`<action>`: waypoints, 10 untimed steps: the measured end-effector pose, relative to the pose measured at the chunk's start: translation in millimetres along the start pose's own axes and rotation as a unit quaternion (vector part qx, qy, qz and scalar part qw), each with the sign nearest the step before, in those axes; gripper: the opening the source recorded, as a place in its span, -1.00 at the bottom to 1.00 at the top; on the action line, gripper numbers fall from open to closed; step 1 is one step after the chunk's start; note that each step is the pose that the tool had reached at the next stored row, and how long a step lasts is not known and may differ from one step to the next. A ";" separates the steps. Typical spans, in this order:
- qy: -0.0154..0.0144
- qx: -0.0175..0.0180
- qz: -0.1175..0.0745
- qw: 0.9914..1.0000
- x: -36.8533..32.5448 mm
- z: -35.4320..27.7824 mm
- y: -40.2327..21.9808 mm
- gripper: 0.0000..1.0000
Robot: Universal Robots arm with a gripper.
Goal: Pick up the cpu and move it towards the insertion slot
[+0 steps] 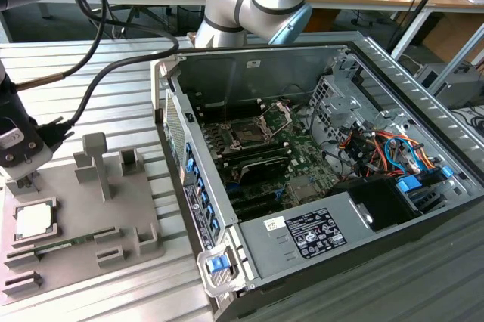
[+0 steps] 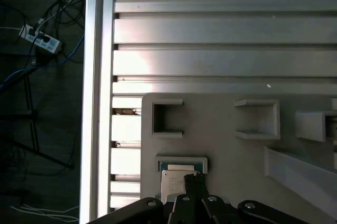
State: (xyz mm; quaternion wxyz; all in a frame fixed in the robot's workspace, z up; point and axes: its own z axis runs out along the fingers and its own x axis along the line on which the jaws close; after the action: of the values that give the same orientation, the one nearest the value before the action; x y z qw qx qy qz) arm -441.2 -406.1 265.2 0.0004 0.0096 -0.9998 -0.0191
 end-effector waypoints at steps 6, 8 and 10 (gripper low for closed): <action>0.000 0.000 0.000 1.000 0.1 2.1 -0.1 -0.79; 0.000 0.000 0.000 1.000 0.2 2.9 -0.1 -0.79; 0.000 0.000 0.000 1.000 0.3 3.6 -0.4 -0.79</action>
State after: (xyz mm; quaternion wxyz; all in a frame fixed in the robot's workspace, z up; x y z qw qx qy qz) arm -441.5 -406.4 261.6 0.0004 0.0095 -0.9998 -0.0191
